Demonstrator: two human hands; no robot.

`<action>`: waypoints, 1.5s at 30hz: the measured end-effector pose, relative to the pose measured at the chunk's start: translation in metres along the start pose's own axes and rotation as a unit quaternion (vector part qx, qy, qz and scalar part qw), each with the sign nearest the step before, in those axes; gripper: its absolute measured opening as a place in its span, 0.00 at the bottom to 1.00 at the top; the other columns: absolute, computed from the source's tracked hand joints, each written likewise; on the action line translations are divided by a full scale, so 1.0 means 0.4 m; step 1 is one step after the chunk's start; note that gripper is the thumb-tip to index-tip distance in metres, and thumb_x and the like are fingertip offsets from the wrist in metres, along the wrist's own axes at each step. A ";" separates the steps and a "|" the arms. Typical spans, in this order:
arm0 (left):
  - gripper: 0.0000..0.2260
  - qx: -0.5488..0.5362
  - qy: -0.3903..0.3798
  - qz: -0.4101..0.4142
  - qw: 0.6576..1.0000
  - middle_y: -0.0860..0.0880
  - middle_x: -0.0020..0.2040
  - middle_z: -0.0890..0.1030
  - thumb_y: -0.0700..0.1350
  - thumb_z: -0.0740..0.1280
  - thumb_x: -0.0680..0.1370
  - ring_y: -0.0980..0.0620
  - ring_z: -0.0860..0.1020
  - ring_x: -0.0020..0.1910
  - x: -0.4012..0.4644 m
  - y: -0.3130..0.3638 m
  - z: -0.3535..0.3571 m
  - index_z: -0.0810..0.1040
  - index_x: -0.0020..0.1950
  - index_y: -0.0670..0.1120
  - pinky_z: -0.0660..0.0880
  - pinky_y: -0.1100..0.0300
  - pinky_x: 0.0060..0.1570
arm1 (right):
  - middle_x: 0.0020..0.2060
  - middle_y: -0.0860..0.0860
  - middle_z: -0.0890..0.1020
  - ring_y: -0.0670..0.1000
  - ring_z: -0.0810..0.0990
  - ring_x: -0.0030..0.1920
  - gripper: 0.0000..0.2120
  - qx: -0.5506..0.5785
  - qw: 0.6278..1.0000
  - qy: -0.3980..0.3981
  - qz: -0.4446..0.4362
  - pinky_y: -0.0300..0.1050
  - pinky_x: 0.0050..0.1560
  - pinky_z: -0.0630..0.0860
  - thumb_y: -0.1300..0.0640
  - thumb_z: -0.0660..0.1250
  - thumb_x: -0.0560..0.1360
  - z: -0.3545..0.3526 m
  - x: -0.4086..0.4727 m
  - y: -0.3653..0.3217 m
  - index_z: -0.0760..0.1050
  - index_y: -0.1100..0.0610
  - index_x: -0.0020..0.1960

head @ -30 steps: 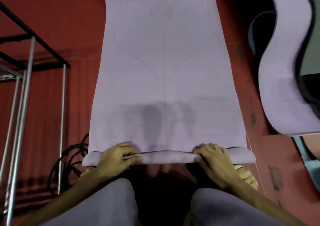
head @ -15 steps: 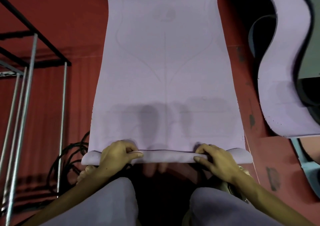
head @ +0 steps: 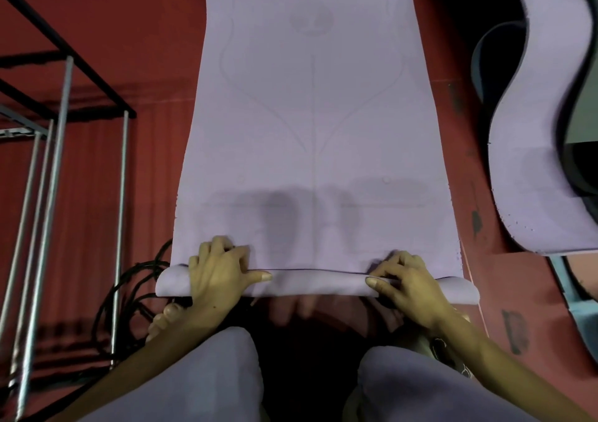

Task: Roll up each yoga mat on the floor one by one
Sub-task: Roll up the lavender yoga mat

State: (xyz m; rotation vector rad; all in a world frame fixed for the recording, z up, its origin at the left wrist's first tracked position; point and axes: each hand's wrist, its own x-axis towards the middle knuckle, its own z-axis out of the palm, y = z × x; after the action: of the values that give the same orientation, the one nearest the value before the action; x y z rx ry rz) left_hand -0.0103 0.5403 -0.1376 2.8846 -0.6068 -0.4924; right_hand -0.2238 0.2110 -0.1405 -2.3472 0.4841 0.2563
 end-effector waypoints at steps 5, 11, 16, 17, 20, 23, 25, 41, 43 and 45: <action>0.21 -0.086 0.005 0.087 0.992 0.60 0.48 0.74 0.73 0.71 0.68 0.52 0.75 0.50 0.010 -0.022 0.033 0.77 0.48 0.58 0.68 0.53 0.47 | 0.42 0.41 0.78 0.45 0.79 0.46 0.18 0.053 0.999 0.012 -0.001 0.50 0.49 0.78 0.26 0.69 0.71 0.003 0.033 0.017 0.81 0.36 0.53; 0.15 -0.091 0.160 0.255 0.949 0.55 0.44 0.78 0.61 0.69 0.80 0.48 0.77 0.44 -0.012 -0.038 0.049 0.82 0.42 0.51 0.69 0.54 0.45 | 0.41 0.40 0.78 0.46 0.75 0.47 0.09 0.010 0.999 0.032 -0.007 0.51 0.49 0.75 0.38 0.76 0.73 0.016 0.047 0.019 0.78 0.39 0.45; 0.21 -0.105 0.105 0.338 0.929 0.54 0.50 0.79 0.66 0.74 0.75 0.50 0.76 0.47 0.007 -0.083 0.031 0.85 0.51 0.49 0.69 0.56 0.51 | 0.43 0.39 0.77 0.48 0.71 0.47 0.14 -0.010 0.993 0.075 -0.091 0.49 0.48 0.74 0.34 0.69 0.77 0.012 0.043 0.025 0.83 0.43 0.47; 0.23 -0.102 0.096 0.346 0.928 0.52 0.51 0.80 0.66 0.75 0.74 0.49 0.77 0.48 0.008 -0.090 0.033 0.85 0.53 0.47 0.71 0.55 0.52 | 0.45 0.39 0.77 0.49 0.71 0.48 0.14 -0.013 0.992 0.076 -0.103 0.48 0.49 0.74 0.34 0.69 0.78 0.007 0.038 0.023 0.84 0.43 0.49; 0.22 -0.094 0.087 0.349 0.928 0.51 0.53 0.80 0.65 0.73 0.76 0.48 0.78 0.49 0.008 -0.097 0.032 0.86 0.55 0.46 0.72 0.55 0.52 | 0.52 0.41 0.73 0.49 0.70 0.53 0.19 -0.043 0.991 0.043 -0.118 0.40 0.56 0.72 0.33 0.75 0.73 -0.007 0.013 0.031 0.83 0.42 0.58; 0.20 -0.065 0.095 0.310 0.944 0.54 0.49 0.80 0.66 0.67 0.80 0.50 0.78 0.47 0.010 -0.084 0.012 0.87 0.56 0.52 0.69 0.58 0.51 | 0.54 0.45 0.70 0.51 0.70 0.53 0.25 -0.129 0.981 0.020 -0.140 0.46 0.55 0.72 0.34 0.75 0.73 -0.032 0.008 0.048 0.80 0.41 0.67; 0.20 -0.032 0.115 0.290 0.950 0.54 0.48 0.81 0.66 0.65 0.80 0.49 0.79 0.47 0.007 -0.071 0.002 0.87 0.57 0.53 0.70 0.57 0.50 | 0.53 0.44 0.71 0.50 0.70 0.51 0.24 -0.198 0.969 0.029 -0.144 0.50 0.52 0.70 0.31 0.64 0.79 -0.049 0.013 0.045 0.78 0.38 0.70; 0.18 -0.004 0.113 0.249 0.962 0.54 0.51 0.81 0.56 0.69 0.80 0.50 0.81 0.50 -0.037 -0.093 -0.033 0.83 0.68 0.54 0.77 0.57 0.40 | 0.66 0.53 0.78 0.61 0.74 0.61 0.23 -0.256 0.955 0.130 -0.071 0.58 0.62 0.71 0.39 0.67 0.79 -0.001 -0.041 0.015 0.80 0.48 0.70; 0.19 -0.017 0.120 0.244 0.962 0.53 0.55 0.84 0.56 0.71 0.79 0.49 0.83 0.54 -0.040 -0.094 -0.032 0.83 0.68 0.51 0.80 0.56 0.47 | 0.66 0.53 0.76 0.61 0.74 0.61 0.26 -0.270 0.955 0.104 -0.070 0.57 0.62 0.71 0.38 0.67 0.79 -0.009 -0.046 0.023 0.77 0.47 0.74; 0.19 -0.034 0.123 0.251 0.960 0.51 0.58 0.85 0.55 0.72 0.80 0.48 0.83 0.58 -0.042 -0.100 -0.027 0.84 0.67 0.47 0.81 0.54 0.55 | 0.66 0.52 0.76 0.60 0.75 0.61 0.25 -0.278 0.953 0.097 -0.071 0.57 0.64 0.71 0.43 0.66 0.80 -0.014 -0.038 0.029 0.74 0.47 0.76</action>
State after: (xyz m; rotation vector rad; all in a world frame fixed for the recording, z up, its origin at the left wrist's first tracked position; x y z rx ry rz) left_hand -0.0065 0.5843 -0.1311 2.5275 -1.1933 -0.0753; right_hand -0.2422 0.2035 -0.1388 -2.9648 0.3633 0.0987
